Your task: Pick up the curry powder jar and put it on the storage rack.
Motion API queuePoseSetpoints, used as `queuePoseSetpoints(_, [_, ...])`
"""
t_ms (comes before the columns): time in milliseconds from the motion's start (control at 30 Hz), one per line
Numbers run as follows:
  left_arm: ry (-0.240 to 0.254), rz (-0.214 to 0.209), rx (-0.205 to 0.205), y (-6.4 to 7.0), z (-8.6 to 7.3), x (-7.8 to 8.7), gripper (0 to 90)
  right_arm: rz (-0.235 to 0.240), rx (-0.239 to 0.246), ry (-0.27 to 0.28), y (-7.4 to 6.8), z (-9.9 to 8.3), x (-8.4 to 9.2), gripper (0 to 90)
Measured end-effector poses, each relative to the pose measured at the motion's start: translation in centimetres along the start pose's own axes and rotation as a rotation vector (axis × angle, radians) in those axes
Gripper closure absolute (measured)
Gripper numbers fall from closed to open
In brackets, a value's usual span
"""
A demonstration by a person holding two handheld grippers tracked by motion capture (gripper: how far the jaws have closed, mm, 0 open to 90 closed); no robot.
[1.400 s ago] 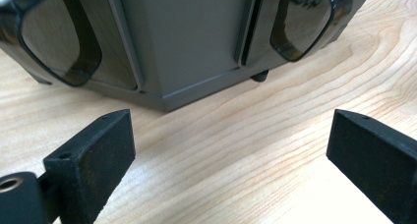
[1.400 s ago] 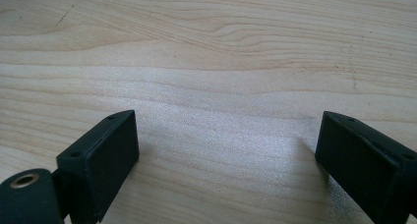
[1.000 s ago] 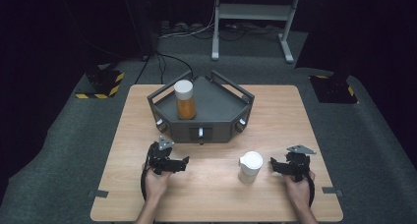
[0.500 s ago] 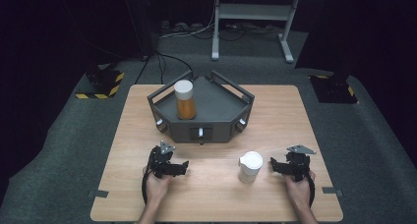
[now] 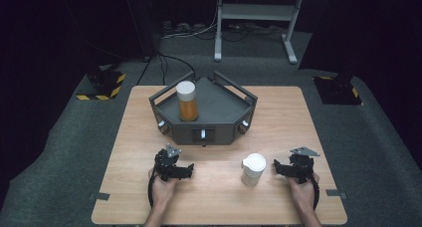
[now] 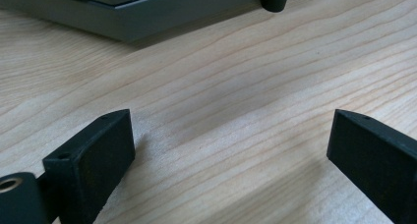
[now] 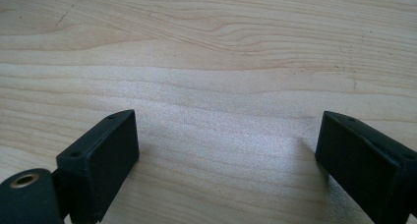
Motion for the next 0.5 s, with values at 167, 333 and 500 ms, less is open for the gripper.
queuePoseSetpoints(167, [0.002,0.020,-0.012,0.55,-0.04,-0.19,3.5,0.001,0.000,0.001,0.02,-0.01,0.00,8.4])
queuePoseSetpoints(333, [-0.002,0.040,-0.034,1.04,-0.01,-0.35,3.1,-0.001,-0.002,0.001,-0.01,-0.02,0.00,8.4])
queuePoseSetpoints(500, [-0.004,0.039,-0.035,1.00,0.06,-0.43,2.3,-0.005,-0.005,0.001,-0.09,-0.04,0.01,8.2])
Point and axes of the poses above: each handheld gripper's, and its own axes: x roughly backward along the jaws, z roughly out of its top, y roughly to its right, the point moved 3 cm from there along -x, roughly forward along the jaws, and after that the axes turned 12 degrees about -x, right-handed, at the moved point
